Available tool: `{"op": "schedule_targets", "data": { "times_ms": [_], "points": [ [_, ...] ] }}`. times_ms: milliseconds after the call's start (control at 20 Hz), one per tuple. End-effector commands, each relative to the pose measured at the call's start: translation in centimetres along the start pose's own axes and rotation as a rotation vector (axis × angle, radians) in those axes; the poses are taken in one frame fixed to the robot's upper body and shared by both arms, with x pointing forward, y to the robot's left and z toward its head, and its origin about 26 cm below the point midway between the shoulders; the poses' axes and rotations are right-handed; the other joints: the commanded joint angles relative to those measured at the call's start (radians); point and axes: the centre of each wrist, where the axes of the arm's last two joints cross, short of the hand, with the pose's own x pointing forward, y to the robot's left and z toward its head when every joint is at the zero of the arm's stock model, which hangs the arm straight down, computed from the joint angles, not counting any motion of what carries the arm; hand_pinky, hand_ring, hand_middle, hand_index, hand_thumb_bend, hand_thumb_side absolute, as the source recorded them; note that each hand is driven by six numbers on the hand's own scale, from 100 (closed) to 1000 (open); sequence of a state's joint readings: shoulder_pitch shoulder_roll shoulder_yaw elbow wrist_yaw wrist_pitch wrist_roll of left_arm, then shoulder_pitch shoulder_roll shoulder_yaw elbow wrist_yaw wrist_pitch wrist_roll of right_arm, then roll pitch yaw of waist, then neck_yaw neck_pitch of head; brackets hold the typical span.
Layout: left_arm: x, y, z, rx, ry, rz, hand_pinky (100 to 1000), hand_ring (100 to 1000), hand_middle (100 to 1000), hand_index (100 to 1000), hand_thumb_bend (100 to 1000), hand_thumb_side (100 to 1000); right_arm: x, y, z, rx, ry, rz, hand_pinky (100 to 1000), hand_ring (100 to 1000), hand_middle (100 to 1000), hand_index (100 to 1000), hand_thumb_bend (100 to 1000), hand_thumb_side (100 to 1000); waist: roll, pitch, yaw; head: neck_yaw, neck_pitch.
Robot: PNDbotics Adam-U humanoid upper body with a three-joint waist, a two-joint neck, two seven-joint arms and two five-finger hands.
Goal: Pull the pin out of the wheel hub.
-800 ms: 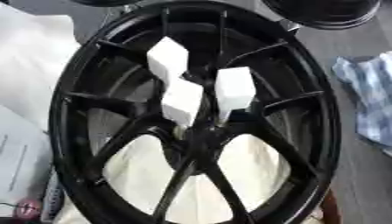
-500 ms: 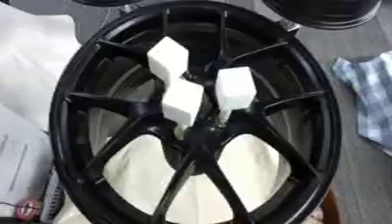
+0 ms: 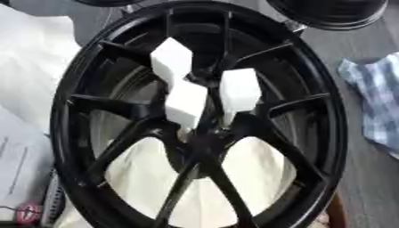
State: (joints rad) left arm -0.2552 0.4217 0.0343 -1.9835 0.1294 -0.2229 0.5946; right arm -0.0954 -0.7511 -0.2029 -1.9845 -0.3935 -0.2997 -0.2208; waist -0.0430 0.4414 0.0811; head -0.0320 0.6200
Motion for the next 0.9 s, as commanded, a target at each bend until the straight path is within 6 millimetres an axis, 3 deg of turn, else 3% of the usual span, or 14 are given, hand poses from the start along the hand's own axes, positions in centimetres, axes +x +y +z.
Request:
{"op": "schedule_targets", "data": {
  "times_ms": [50,250,550,900],
  "points": [
    [0.7,0.4,-0.7,-0.035,-0.042,-0.03,796,689,530,762,100,725,0.7,-0.2,-0.4,0.014,-0.023,0.015,903,788,616,708,100,535,0.002,-0.022,-0.002,0.003,-0.017],
    [1.4,1.7,-2.0,-0.17,-0.12,-0.169,801,702,543,775,100,634,0.7,-0.3,-0.4,0.023,-0.023,0.022,902,788,616,708,100,533,0.005,-0.025,0.002,-0.008,-0.02],
    [4.1,3.7,-5.9,-0.524,-0.242,-0.491,802,711,564,791,100,534,0.7,-0.5,-0.2,0.033,-0.015,0.042,903,788,617,708,100,532,0.023,-0.036,-0.012,-0.012,-0.027],
    [8.7,3.1,-10.9,-0.856,-0.289,-0.766,802,724,596,802,100,491,0.6,-0.6,0.1,0.045,0.0,0.053,902,788,617,708,100,530,0.029,-0.055,-0.019,-0.021,-0.027]
  ]
}}
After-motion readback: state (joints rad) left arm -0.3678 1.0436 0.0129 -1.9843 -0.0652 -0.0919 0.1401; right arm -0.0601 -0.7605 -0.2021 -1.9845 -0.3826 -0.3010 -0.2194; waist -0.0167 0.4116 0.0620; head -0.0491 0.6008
